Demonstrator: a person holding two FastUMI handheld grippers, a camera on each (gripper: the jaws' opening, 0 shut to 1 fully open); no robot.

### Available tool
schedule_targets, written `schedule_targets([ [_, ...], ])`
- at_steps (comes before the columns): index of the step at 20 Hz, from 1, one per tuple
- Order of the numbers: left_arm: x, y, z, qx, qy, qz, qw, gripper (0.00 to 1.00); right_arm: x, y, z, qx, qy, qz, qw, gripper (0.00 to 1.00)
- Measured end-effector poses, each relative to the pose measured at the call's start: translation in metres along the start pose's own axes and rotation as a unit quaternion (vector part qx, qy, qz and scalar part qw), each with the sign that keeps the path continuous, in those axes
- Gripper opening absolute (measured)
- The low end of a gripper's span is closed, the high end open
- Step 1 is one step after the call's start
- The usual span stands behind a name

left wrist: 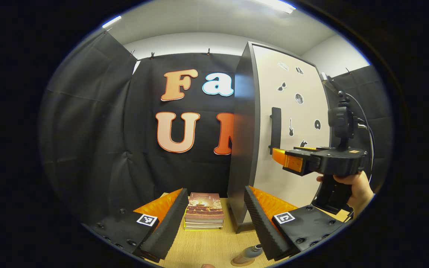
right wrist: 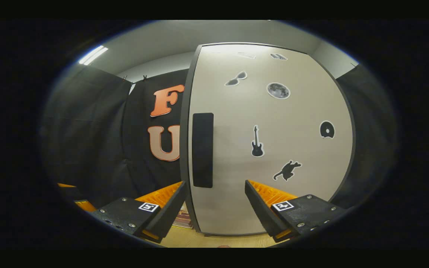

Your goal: Open the cabinet door with the right hand, grasp the bottle in the cabinet with the left hand and place it on the coaster, then close the cabinet door with the right hand.

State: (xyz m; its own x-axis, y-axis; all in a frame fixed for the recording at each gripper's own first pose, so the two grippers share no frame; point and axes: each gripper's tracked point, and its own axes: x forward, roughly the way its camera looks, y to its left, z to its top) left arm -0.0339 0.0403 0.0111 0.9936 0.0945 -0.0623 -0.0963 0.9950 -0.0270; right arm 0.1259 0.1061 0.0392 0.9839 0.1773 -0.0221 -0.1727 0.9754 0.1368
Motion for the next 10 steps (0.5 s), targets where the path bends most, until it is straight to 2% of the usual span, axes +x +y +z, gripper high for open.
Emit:
schedule_targets([
  [10, 0.0, -0.021, -0.01, 0.002, -0.002, -0.006, 1.0, 0.99, -0.096, -0.013, 0.014, -0.003, -0.018, -0.012, 1.0, 0.95],
])
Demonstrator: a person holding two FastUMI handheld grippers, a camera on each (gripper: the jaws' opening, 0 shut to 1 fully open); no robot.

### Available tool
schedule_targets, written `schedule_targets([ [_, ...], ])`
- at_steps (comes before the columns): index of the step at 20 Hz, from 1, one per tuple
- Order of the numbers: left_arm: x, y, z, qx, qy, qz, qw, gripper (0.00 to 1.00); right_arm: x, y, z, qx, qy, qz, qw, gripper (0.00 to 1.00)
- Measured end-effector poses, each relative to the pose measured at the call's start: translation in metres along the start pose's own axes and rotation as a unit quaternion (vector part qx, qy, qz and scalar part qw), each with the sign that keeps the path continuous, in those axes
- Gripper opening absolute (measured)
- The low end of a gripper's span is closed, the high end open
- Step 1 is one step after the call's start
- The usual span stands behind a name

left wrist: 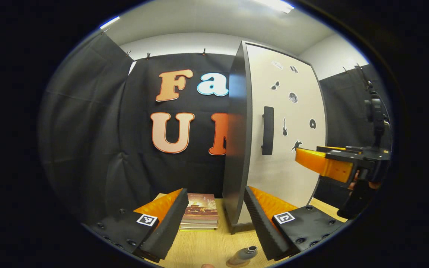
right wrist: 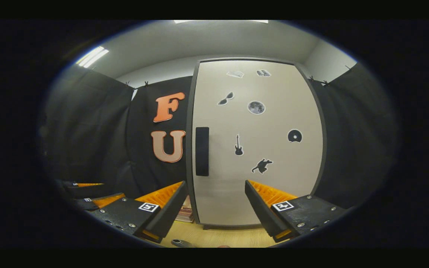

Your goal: Open the cabinet door with the right hand, grasp the bottle in the cabinet with the left hand and place it on the coaster, then close the cabinet door with the right hand.

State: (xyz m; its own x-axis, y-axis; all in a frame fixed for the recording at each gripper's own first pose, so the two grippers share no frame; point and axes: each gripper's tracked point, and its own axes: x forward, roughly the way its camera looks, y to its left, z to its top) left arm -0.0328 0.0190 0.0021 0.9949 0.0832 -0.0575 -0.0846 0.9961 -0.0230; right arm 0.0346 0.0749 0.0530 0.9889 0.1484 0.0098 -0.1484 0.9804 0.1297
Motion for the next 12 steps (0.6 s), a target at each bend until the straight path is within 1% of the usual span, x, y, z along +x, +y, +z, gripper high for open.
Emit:
schedule_targets([
  [3, -0.001, -0.003, 0.001, 0.004, -0.001, 0.008, 1.0, 0.99, -0.023, -0.012, 0.002, -0.009, -0.001, -0.008, 1.0, 0.95],
  [7, -0.005, -0.01, 0.004, 0.013, -0.005, 0.015, 1.0, 0.99, -0.052, -0.025, -0.005, -0.026, 0.005, -0.018, 0.999, 0.95],
  [8, -0.006, -0.011, 0.005, 0.017, -0.006, 0.015, 1.0, 0.98, -0.059, -0.026, -0.007, -0.028, 0.007, -0.019, 0.999, 0.96],
  [9, -0.008, -0.012, 0.005, 0.02, -0.008, 0.015, 1.0, 0.99, -0.063, -0.028, -0.01, -0.027, 0.01, -0.022, 0.999, 0.97],
  [10, -0.009, -0.014, 0.005, 0.023, -0.009, 0.014, 1.0, 0.99, -0.067, -0.03, -0.011, -0.026, 0.01, -0.026, 0.999, 0.97],
  [11, -0.009, -0.017, 0.003, 0.024, -0.008, 0.009, 1.0, 0.99, -0.07, -0.029, -0.011, -0.023, 0.01, -0.028, 0.999, 0.95],
  [12, -0.009, -0.02, 0.002, 0.025, -0.005, 0.002, 1.0, 0.98, -0.073, -0.029, -0.01, -0.022, 0.01, -0.032, 0.999, 0.95],
])
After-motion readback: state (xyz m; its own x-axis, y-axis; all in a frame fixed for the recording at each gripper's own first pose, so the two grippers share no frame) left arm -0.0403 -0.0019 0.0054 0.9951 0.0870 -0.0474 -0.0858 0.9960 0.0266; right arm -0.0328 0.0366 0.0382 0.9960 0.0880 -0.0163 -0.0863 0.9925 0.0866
